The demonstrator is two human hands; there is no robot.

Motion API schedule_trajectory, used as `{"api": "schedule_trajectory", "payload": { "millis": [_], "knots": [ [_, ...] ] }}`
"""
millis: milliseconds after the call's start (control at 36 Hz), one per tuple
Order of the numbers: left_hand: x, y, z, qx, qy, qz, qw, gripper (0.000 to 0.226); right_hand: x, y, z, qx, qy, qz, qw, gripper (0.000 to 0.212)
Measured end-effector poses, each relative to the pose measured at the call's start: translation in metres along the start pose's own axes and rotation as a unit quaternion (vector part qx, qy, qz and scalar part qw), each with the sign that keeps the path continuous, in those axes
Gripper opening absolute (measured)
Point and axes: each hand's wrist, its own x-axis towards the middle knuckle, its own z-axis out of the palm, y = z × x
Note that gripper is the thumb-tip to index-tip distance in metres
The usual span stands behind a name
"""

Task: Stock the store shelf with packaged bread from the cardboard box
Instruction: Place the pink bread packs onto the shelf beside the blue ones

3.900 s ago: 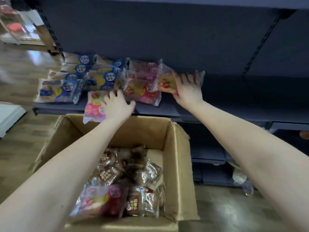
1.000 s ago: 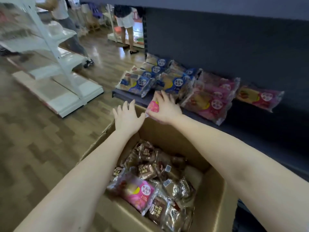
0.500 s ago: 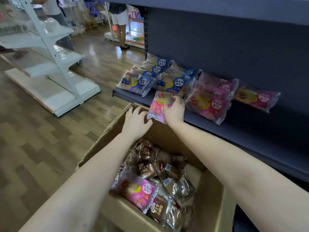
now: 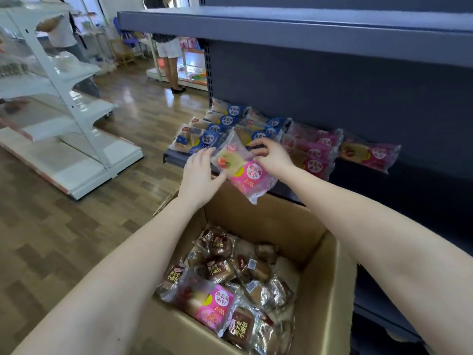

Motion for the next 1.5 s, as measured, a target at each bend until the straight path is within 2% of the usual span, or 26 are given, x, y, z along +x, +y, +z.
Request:
{"api": "schedule_trajectory", "payload": {
  "millis": [56, 139, 222, 361, 417, 472, 583, 806, 889, 944, 972, 1056, 1111, 1139, 1222, 1306, 1500],
  "knots": [
    [0.003, 0.011, -0.005, -0.058, 0.038, -0.035, 0.997, 0.071, -0.004, -0.003, -0.011, -0.031, -0.046, -0.03, 0.998, 0.035],
    [0.009, 0.028, -0.008, -0.137, 0.019, -0.08, 0.987, 0.068, -0.011, -0.005, -0.026, -0.05, -0.079, -0.068, 0.993, 0.034],
    [0.012, 0.046, -0.006, -0.234, -0.034, -0.119, 0.964, 0.05, -0.019, -0.002, -0.041, -0.052, -0.074, -0.076, 0.993, 0.034],
    [0.014, 0.076, 0.007, -0.356, -0.029, -0.159, 0.92, 0.011, -0.037, 0.008, -0.074, -0.055, -0.023, -0.08, 0.995, 0.025],
    [0.013, 0.089, 0.014, -0.366, -0.031, -0.16, 0.916, 0.01, -0.042, 0.016, -0.09, -0.096, 0.02, -0.089, 0.991, 0.023],
    [0.014, 0.105, 0.022, -0.375, -0.032, -0.158, 0.913, 0.013, -0.049, 0.025, -0.106, -0.148, 0.052, -0.091, 0.983, 0.032],
    [0.014, 0.143, 0.043, -0.398, -0.045, -0.149, 0.904, 0.016, -0.069, 0.043, -0.132, -0.264, 0.06, -0.079, 0.959, 0.046],
    [0.012, 0.209, 0.097, -0.432, -0.084, -0.167, 0.882, 0.023, -0.09, 0.09, -0.174, -0.395, 0.145, -0.033, 0.907, 0.027],
    [0.011, 0.222, 0.113, -0.447, -0.089, -0.159, 0.876, 0.023, -0.092, 0.104, -0.186, -0.427, 0.188, 0.0, 0.885, 0.027],
    [0.014, 0.229, 0.12, -0.426, -0.089, -0.139, 0.89, 0.024, -0.093, 0.113, -0.195, -0.438, 0.21, 0.024, 0.874, 0.033],
    [0.016, 0.231, 0.123, -0.39, -0.091, -0.123, 0.908, 0.027, -0.092, 0.117, -0.199, -0.439, 0.214, 0.034, 0.872, 0.039],
    [0.023, 0.229, 0.132, -0.24, -0.08, -0.036, 0.967, 0.031, -0.09, 0.129, -0.211, -0.454, 0.231, 0.053, 0.859, 0.049],
    [0.028, 0.224, 0.14, -0.166, -0.048, 0.03, 0.985, 0.028, -0.086, 0.137, -0.216, -0.458, 0.234, 0.071, 0.854, 0.052],
    [0.03, 0.222, 0.144, -0.12, -0.045, 0.051, 0.99, 0.039, -0.084, 0.141, -0.218, -0.459, 0.236, 0.079, 0.853, 0.052],
    [0.034, 0.217, 0.154, -0.012, -0.088, 0.051, 0.995, 0.061, -0.073, 0.155, -0.219, -0.463, 0.244, 0.091, 0.847, 0.05],
    [0.037, 0.211, 0.166, 0.003, -0.117, 0.016, 0.993, 0.065, -0.059, 0.166, -0.217, -0.451, 0.261, 0.103, 0.847, 0.048],
    [0.04, 0.21, 0.187, -0.018, -0.063, -0.005, 0.998, 0.067, -0.021, 0.169, -0.207, -0.407, 0.311, 0.124, 0.85, 0.041]
  ]
}}
